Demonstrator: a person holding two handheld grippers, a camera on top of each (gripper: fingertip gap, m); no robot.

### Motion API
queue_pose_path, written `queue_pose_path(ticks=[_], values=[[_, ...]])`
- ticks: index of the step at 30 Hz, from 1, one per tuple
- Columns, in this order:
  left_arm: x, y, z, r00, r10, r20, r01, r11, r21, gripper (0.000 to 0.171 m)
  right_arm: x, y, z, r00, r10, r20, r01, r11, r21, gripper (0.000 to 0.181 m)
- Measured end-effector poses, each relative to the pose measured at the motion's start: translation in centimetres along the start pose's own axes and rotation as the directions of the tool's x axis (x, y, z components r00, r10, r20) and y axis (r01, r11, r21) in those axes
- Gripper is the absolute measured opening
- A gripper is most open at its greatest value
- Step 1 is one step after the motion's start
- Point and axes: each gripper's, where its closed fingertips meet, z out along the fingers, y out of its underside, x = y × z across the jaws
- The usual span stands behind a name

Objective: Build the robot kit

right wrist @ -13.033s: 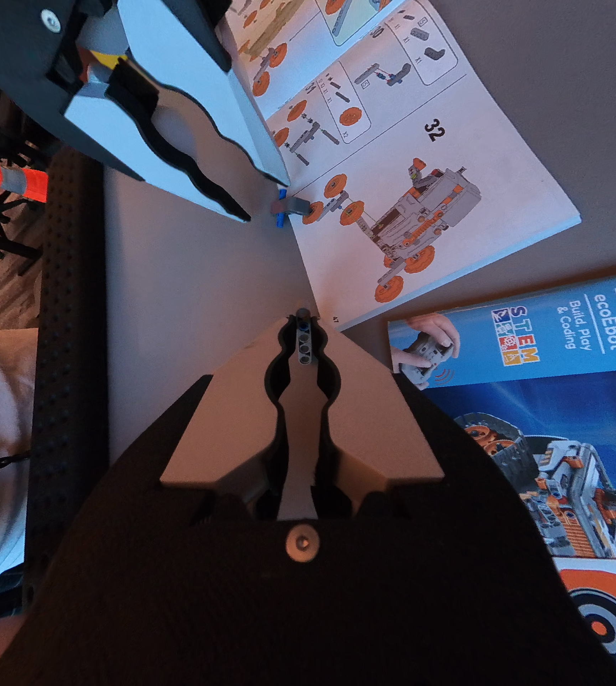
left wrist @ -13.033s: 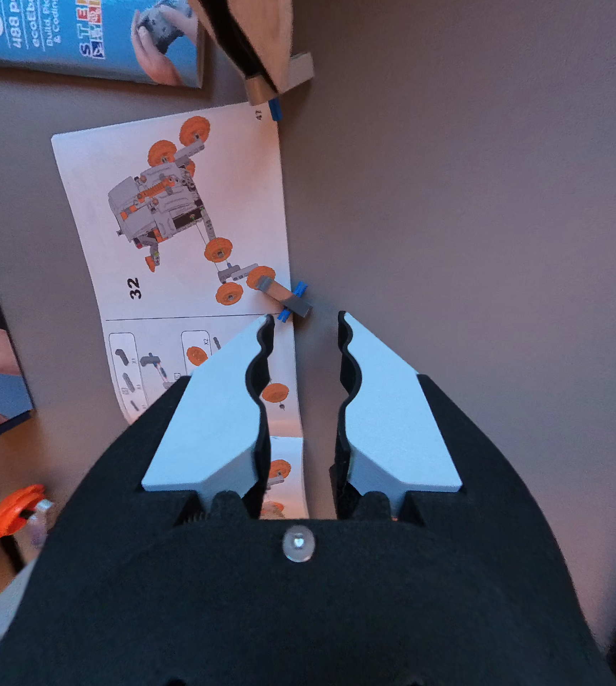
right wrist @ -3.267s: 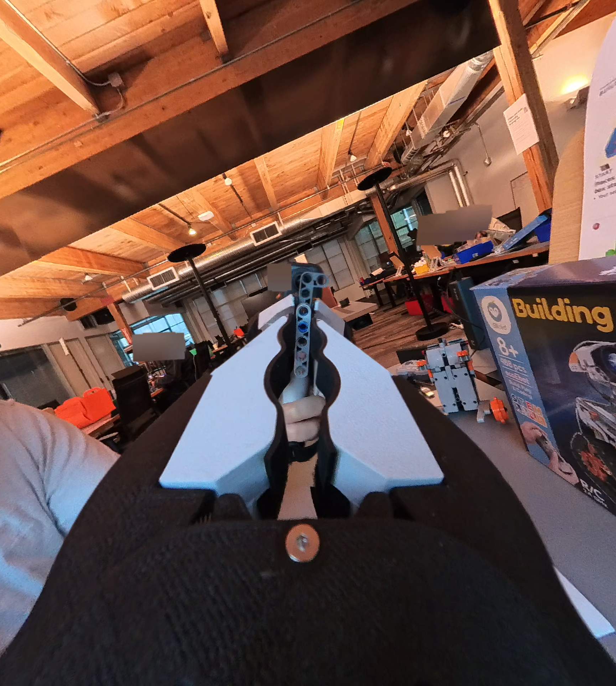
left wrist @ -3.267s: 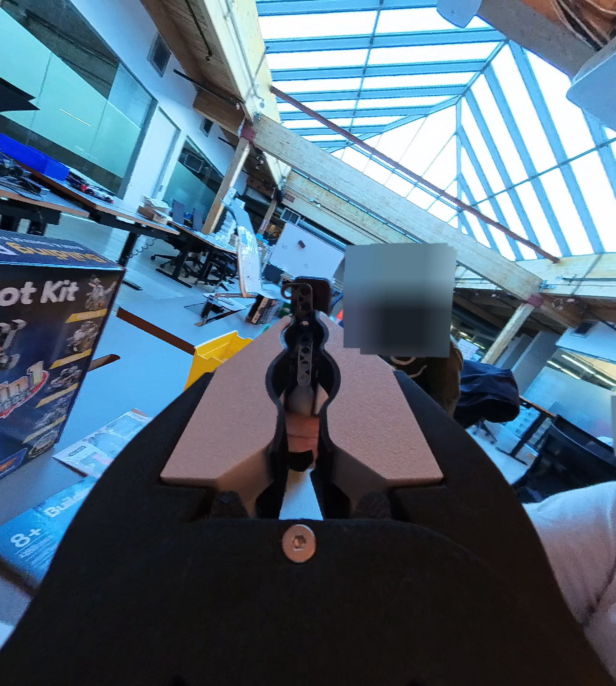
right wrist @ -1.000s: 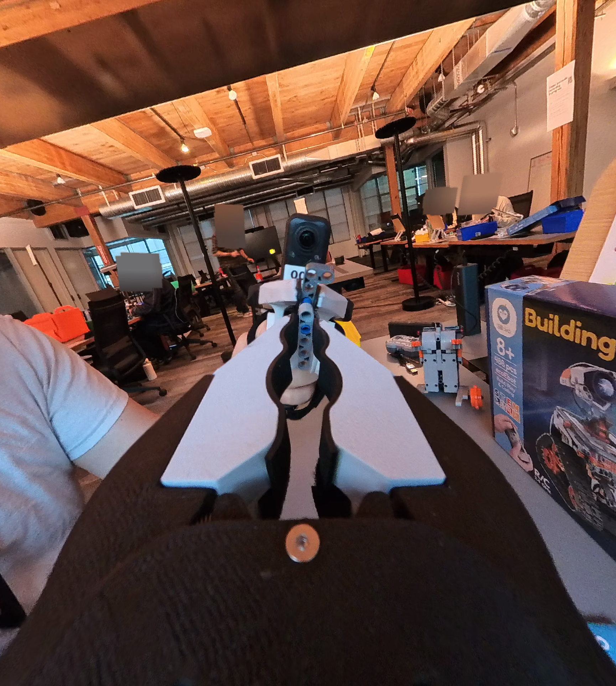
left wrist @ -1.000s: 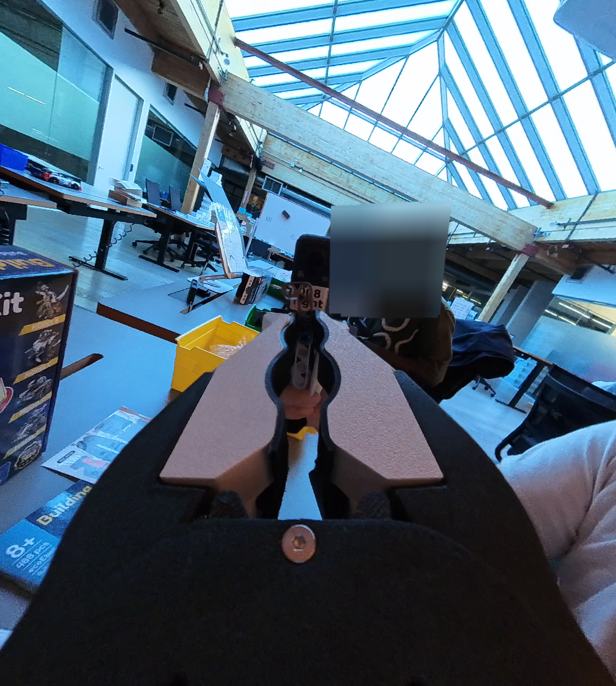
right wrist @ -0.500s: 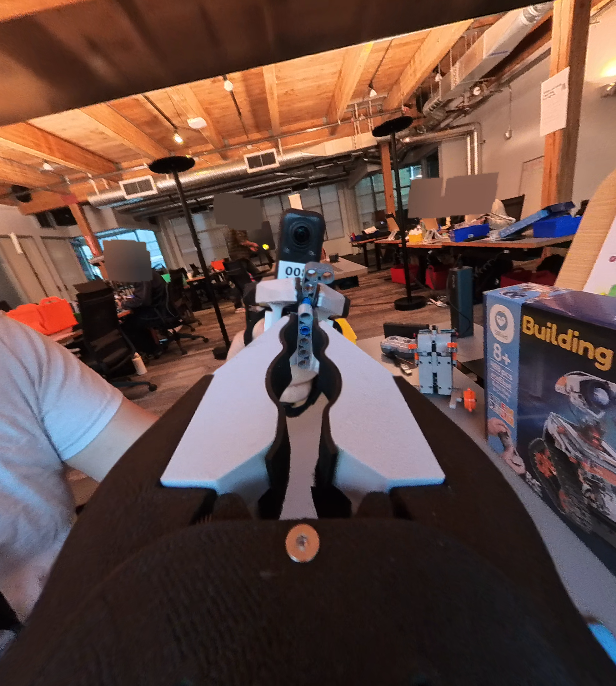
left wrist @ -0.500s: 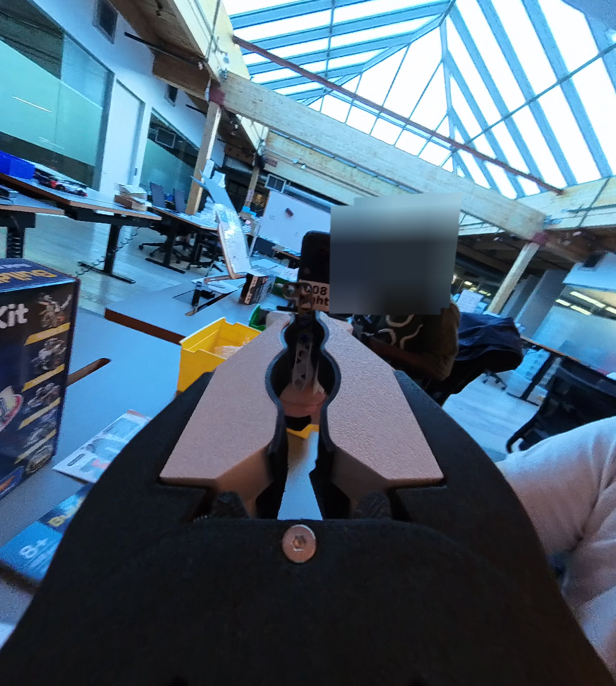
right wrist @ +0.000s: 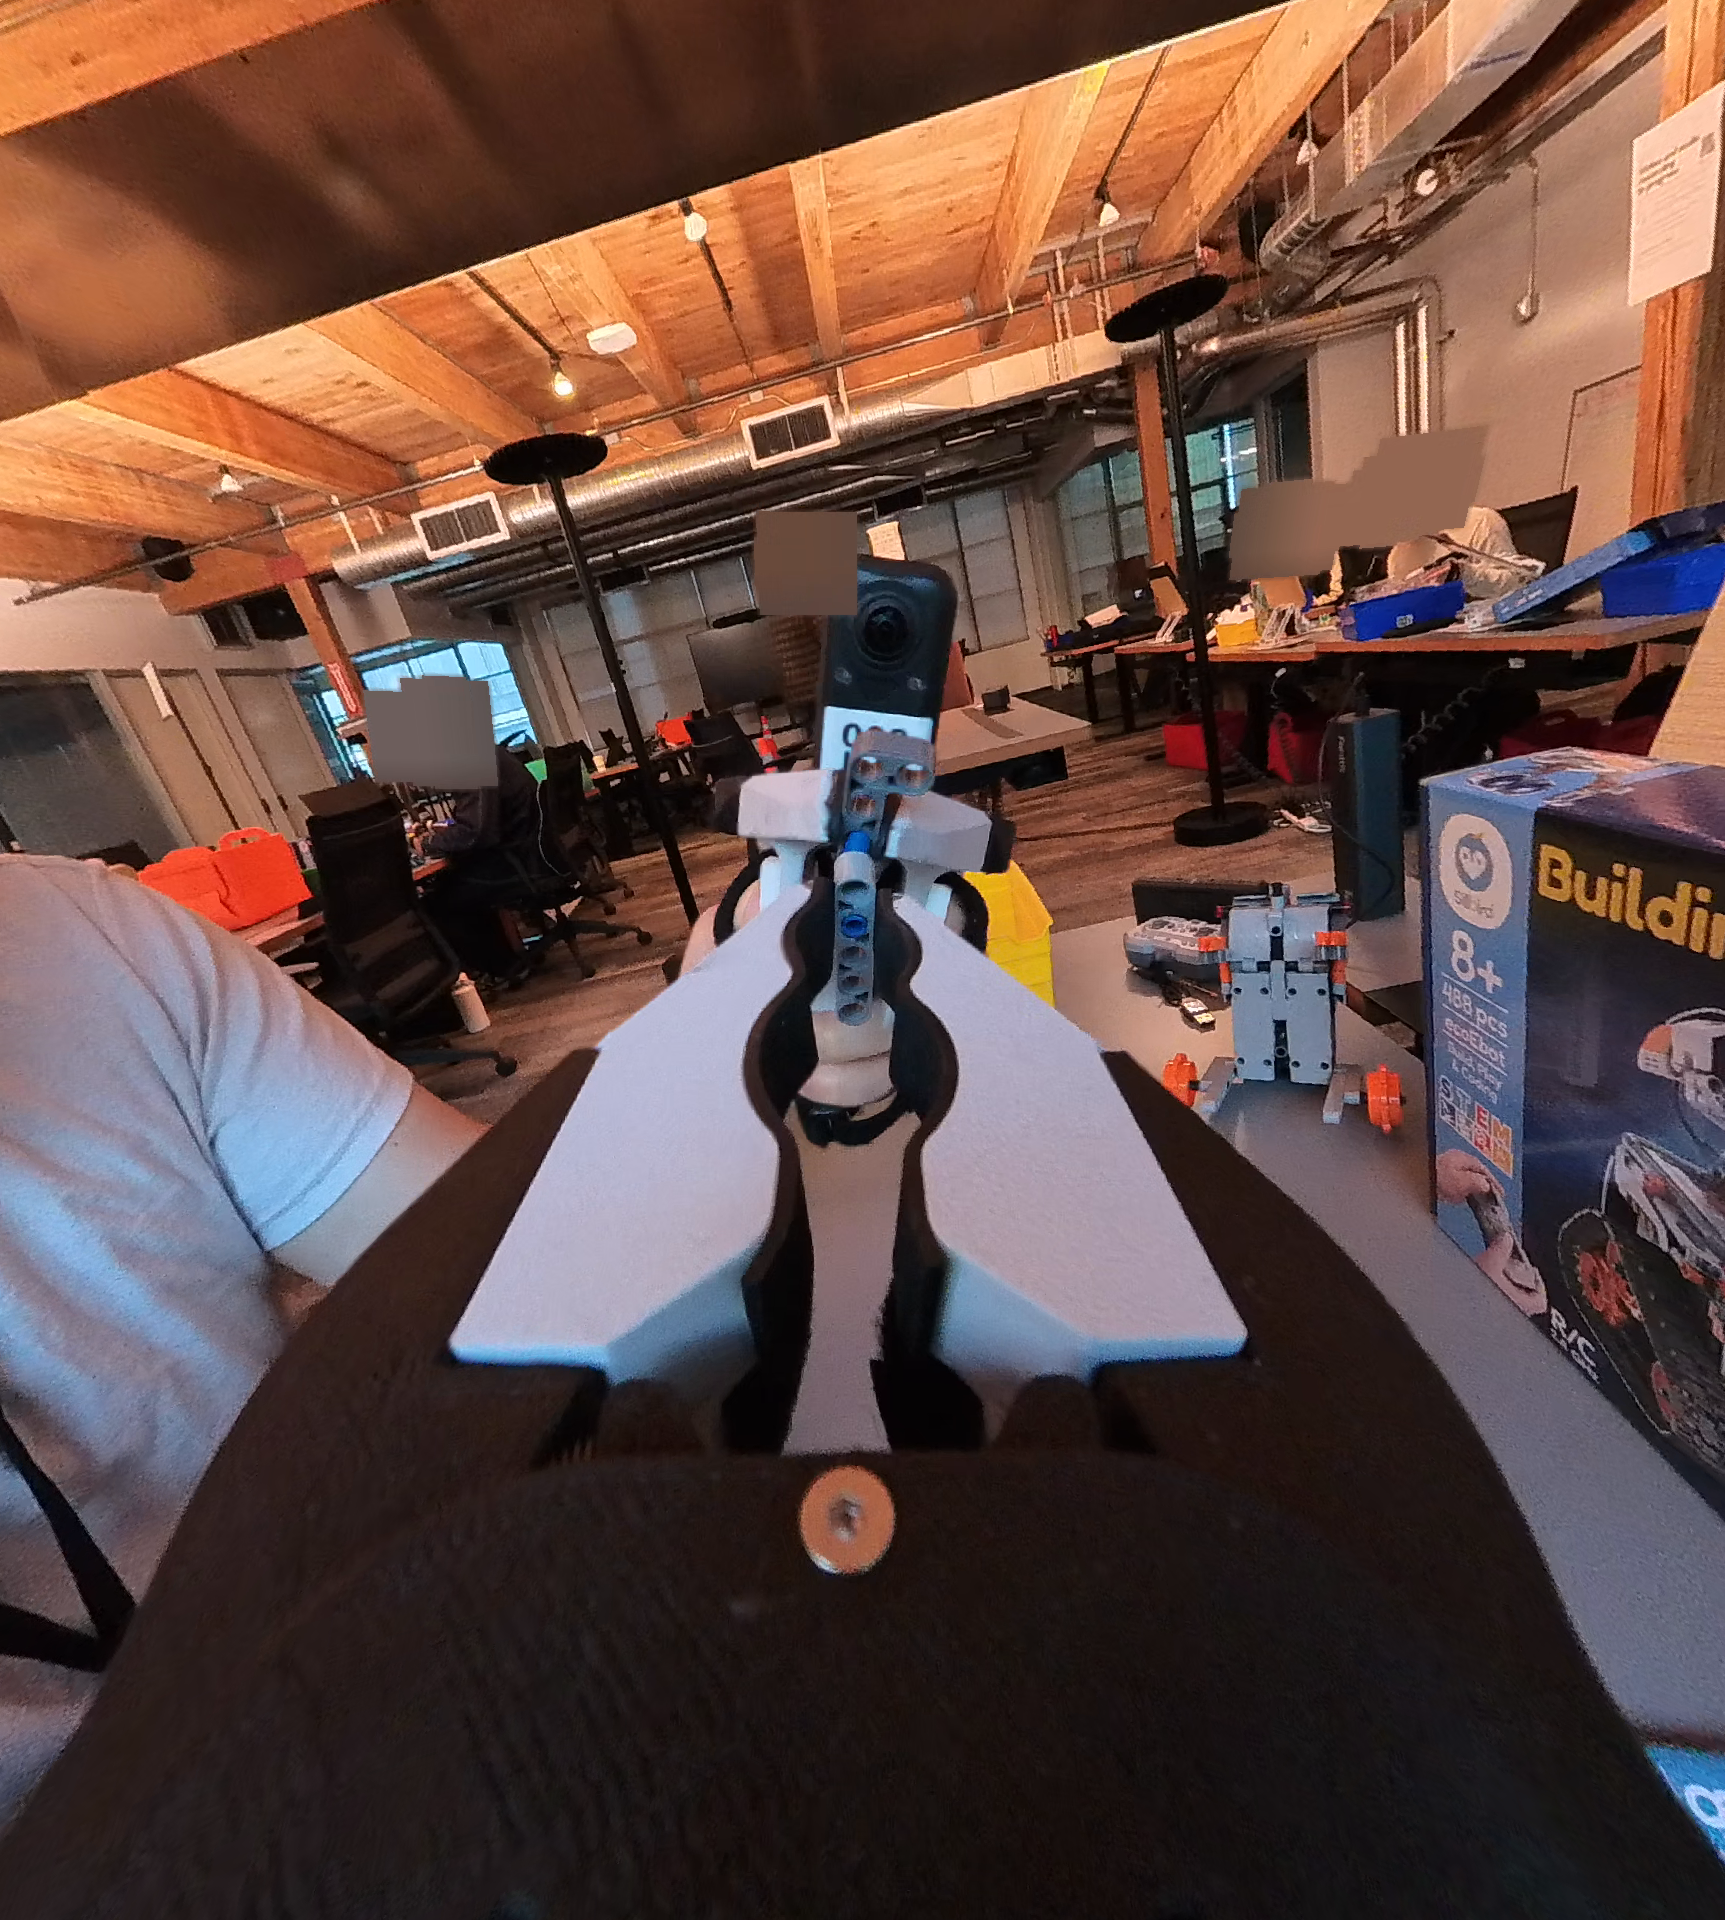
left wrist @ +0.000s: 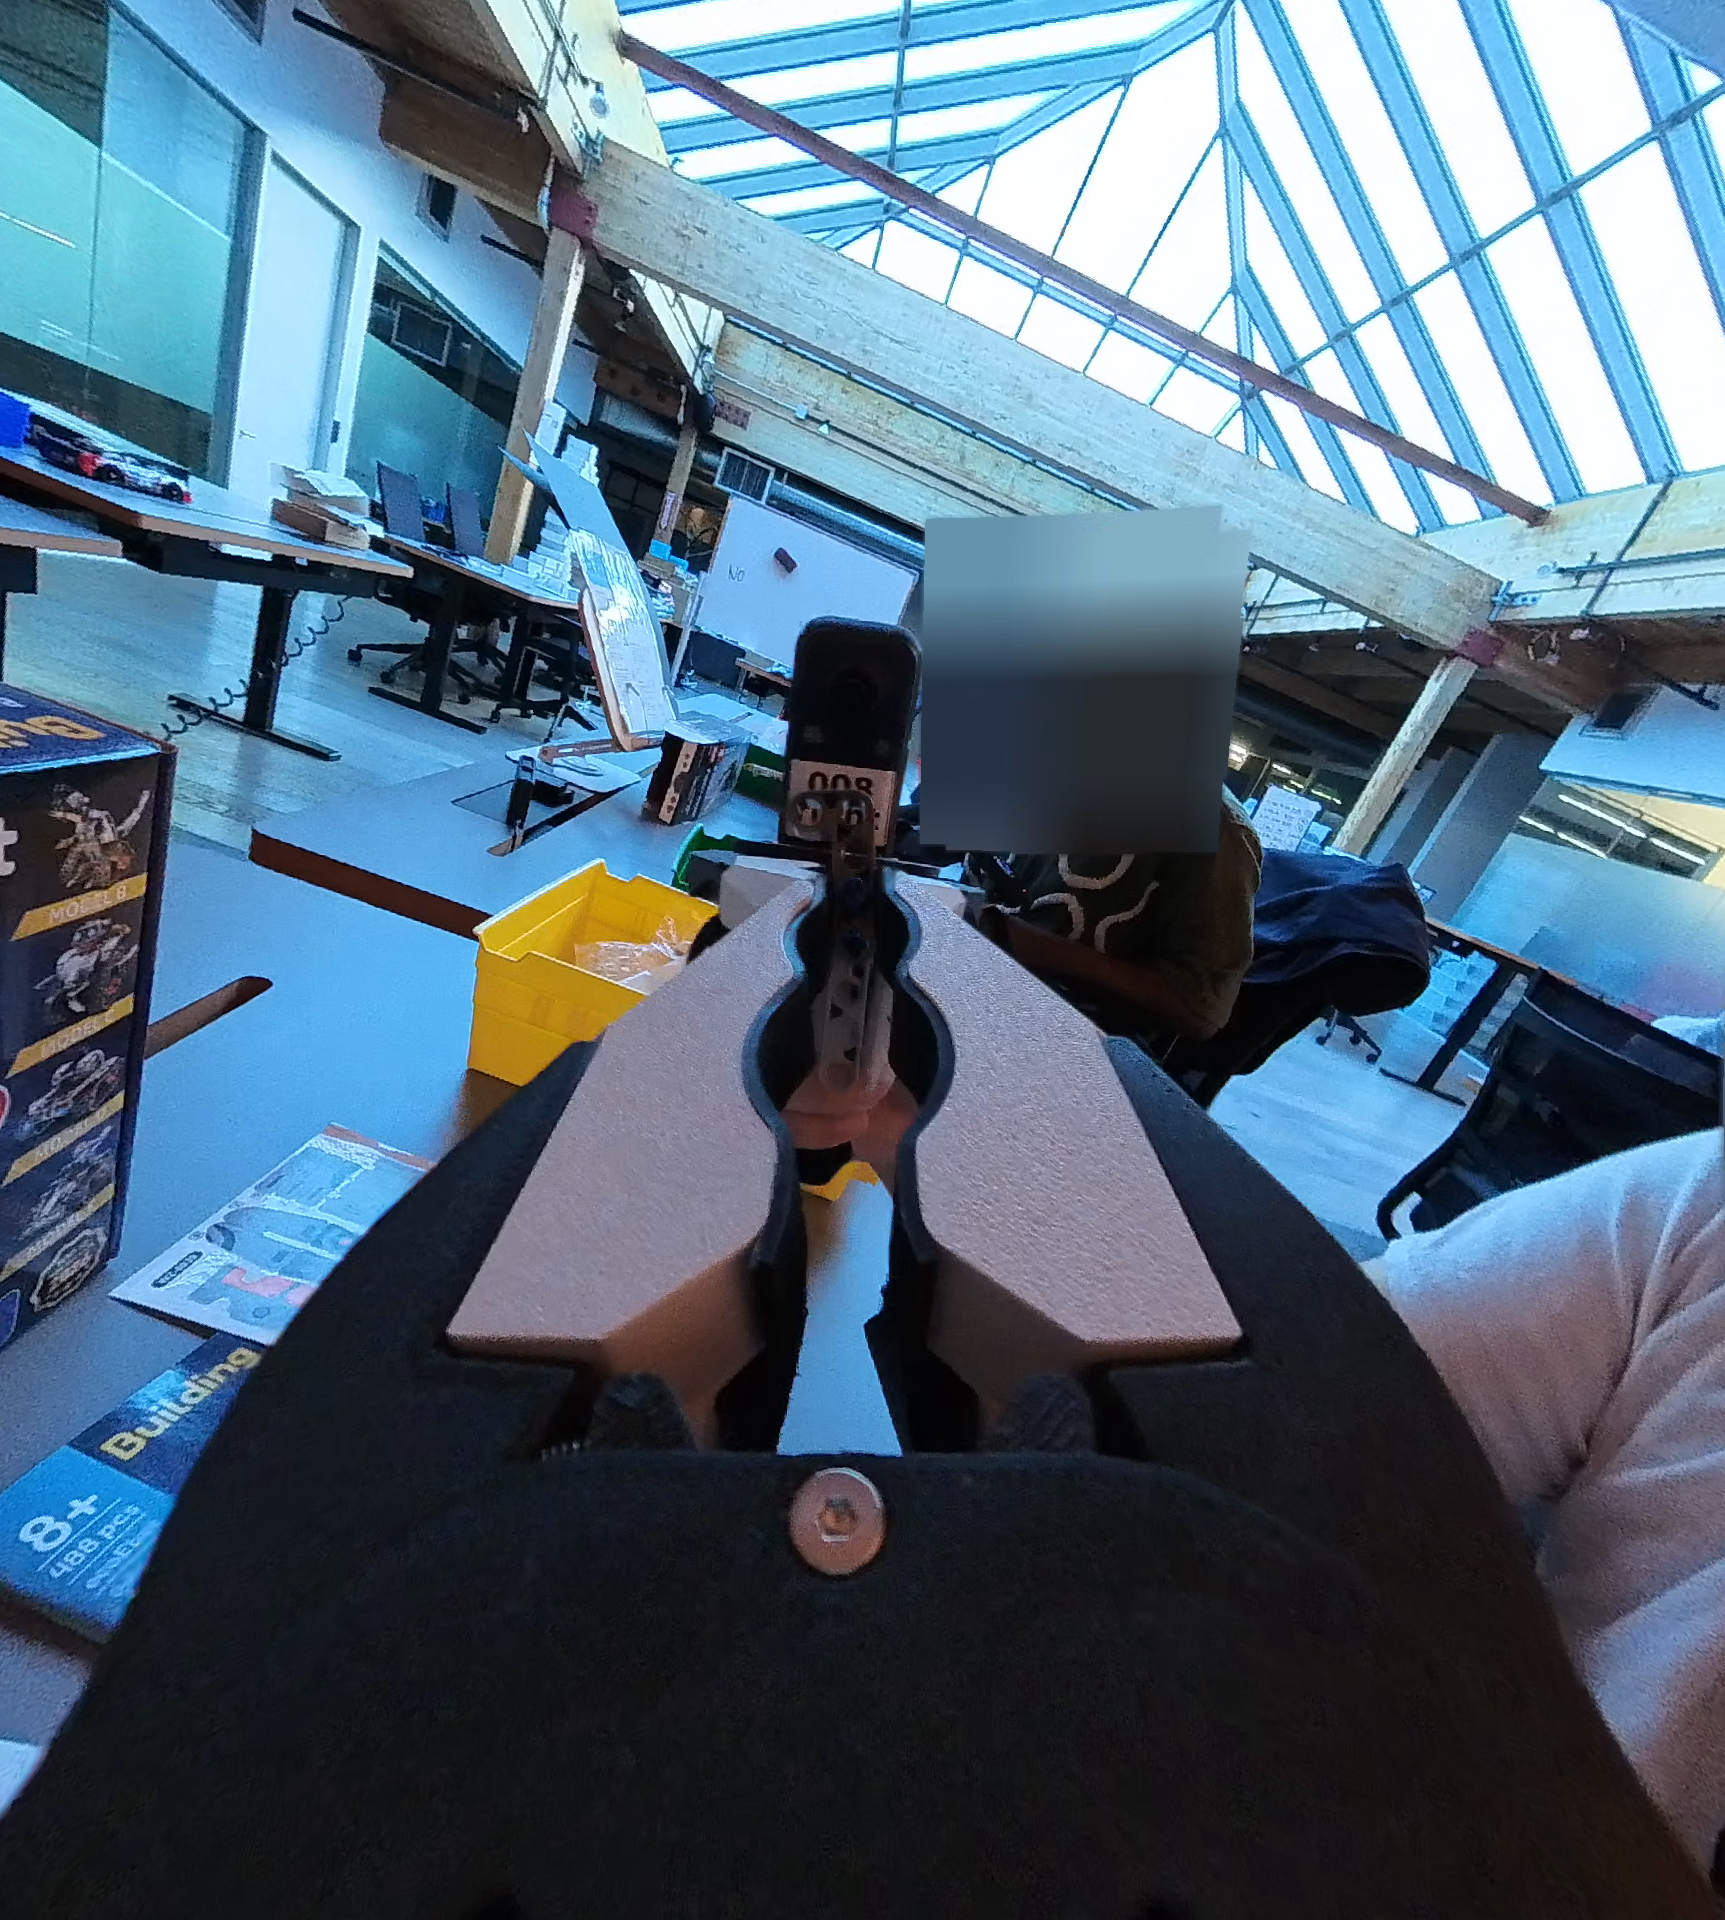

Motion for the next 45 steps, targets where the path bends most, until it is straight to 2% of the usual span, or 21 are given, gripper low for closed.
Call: queue_pose_path(ticks=[5, 15, 28, 45], values=[[0.1, 0.2, 0.2, 1.000, -0.007, -0.008, 0.007, 1.000, -0.005, 0.005, -0.1, 0.1, -0.2, 1.000, 0.015, 0.010, -0.015, 1.000, -0.008, 0.005], [-0.3, 0.1, 0.0, 0.996, 0.064, 0.056, -0.063, 0.998, -0.015, 0.004, 0.4, 0.2, 0.1, 0.995, -0.057, -0.082, 0.053, 0.997, -0.056, 0.004], [0.5, 0.7, -0.1, 0.999, 0.042, -0.010, -0.043, 0.997, -0.065, 0.005, -0.4, 0.6, 0.0, 0.999, -0.035, 0.016, 0.036, 0.998, -0.056, 0.005], [0.6, 1.1, 0.2, 0.998, 0.065, -0.002, -0.065, 0.994, -0.086, 0.005, -0.5, 1.0, -0.2, 0.996, -0.078, -0.034, 0.073, 0.988, -0.133, 0.005]])
